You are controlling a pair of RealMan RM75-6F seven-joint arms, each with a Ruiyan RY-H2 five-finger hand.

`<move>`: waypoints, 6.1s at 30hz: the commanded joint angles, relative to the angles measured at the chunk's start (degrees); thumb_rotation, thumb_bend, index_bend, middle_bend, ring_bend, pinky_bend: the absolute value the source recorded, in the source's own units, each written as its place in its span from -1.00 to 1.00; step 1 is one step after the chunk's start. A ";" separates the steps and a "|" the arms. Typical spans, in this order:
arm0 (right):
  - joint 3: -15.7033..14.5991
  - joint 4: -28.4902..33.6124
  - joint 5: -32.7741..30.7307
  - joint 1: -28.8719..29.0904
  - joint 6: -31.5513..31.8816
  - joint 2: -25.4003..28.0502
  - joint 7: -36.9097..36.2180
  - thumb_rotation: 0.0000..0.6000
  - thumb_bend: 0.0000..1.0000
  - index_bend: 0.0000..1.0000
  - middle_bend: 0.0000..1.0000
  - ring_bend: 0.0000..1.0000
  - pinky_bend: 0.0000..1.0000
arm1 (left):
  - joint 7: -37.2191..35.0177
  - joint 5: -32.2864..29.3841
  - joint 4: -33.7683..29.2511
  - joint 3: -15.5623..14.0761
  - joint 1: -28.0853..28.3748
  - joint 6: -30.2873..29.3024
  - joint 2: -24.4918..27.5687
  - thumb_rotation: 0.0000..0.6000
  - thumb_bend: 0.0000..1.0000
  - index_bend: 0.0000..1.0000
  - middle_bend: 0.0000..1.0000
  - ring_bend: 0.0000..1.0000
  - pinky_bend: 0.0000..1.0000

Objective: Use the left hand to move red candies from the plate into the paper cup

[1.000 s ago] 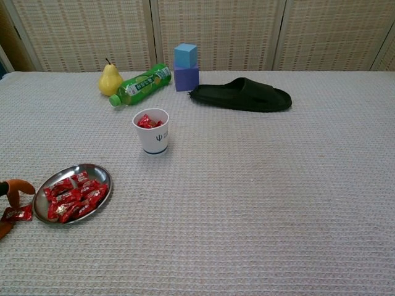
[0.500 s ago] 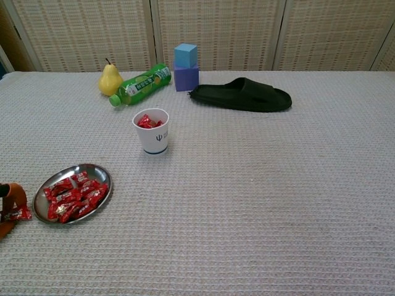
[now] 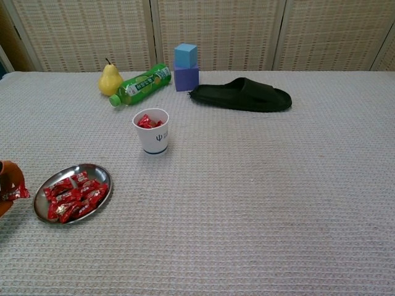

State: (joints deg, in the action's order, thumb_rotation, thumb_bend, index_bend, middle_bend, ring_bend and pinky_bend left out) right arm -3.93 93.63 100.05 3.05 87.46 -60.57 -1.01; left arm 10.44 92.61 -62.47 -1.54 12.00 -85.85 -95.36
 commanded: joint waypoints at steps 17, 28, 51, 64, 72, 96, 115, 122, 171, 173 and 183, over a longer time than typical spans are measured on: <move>2.11 0.80 -5.89 1.27 -3.85 -0.36 1.27 1.00 -0.91 -1.00 -1.00 -1.00 -1.00 | 15.18 -9.19 -9.79 18.31 24.82 21.58 -2.80 1.00 -0.21 -0.12 0.00 0.65 1.00; 2.60 0.87 -6.97 1.41 -4.19 -0.50 1.57 1.00 -0.91 -1.00 -1.00 -1.00 -1.00 | 18.67 -12.37 -1.87 18.88 30.58 23.64 -8.31 1.00 -0.21 -0.12 -0.02 0.65 1.00; 1.85 0.13 -4.47 0.80 -2.06 0.06 -0.91 1.00 -0.91 -1.00 -1.00 -1.00 -1.00 | 17.95 -4.91 -22.21 4.80 19.72 9.51 3.93 1.00 -0.22 -0.67 -0.09 0.70 1.00; 0.45 -0.10 -1.19 0.25 -0.55 0.03 -0.93 1.00 -0.91 -1.00 -1.00 -1.00 -1.00 | 13.92 -1.06 -23.31 -8.42 8.21 6.13 8.36 1.00 -0.23 -0.59 0.58 0.83 1.00; 0.15 -0.04 -0.63 0.07 -0.37 -0.20 -0.24 1.00 -0.91 -1.00 -1.00 -1.00 -1.00 | 15.36 0.30 -16.32 -8.25 6.33 6.44 5.32 1.00 -0.24 -0.54 0.55 0.83 1.00; 0.26 0.16 -1.23 0.30 -1.03 -0.14 0.07 1.00 -0.91 -1.00 -1.00 -1.00 -1.00 | 11.69 2.88 -9.03 -5.58 5.66 7.97 0.19 1.00 -0.23 -0.44 0.64 0.83 1.00; 0.27 0.08 -1.09 -0.01 -0.33 -0.08 -0.12 1.00 -0.91 -1.00 -1.00 -1.00 -1.00 | 12.98 1.68 -8.17 -3.74 5.89 10.03 -0.50 1.00 -0.24 -0.36 0.71 0.83 1.00; 0.34 0.06 -1.27 0.08 -0.59 -0.18 0.03 1.00 -0.91 -1.00 -1.00 -1.00 -1.00 | 13.06 2.18 -10.69 -3.96 5.67 9.67 1.24 1.00 -0.23 -0.35 0.71 0.83 1.00; 0.54 0.31 -1.81 0.29 -1.20 -0.43 0.75 1.00 -0.91 -1.00 -1.00 -1.00 -1.00 | 20.71 -7.12 -19.60 -0.69 8.32 18.55 5.99 1.00 -0.24 -0.07 0.74 0.83 1.00; 0.53 0.29 -1.80 0.28 -1.18 -0.44 0.76 1.00 -0.91 -1.00 -1.00 -1.00 -1.00 | 20.70 -7.05 -19.54 -0.70 8.31 18.40 5.96 1.00 -0.24 -0.04 0.74 0.83 1.00; 0.54 0.29 -1.81 0.31 -1.21 -0.41 0.72 1.00 -0.91 -1.00 -1.00 -1.00 -1.00 | 19.67 -5.17 -22.18 -0.41 8.12 15.65 7.48 1.00 -0.25 -0.02 0.75 0.83 1.00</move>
State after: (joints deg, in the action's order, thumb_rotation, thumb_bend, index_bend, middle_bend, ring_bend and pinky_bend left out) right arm -3.40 93.93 98.23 3.36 86.25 -60.98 -0.29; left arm 30.48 87.01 -83.76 -2.17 20.14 -69.60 -88.42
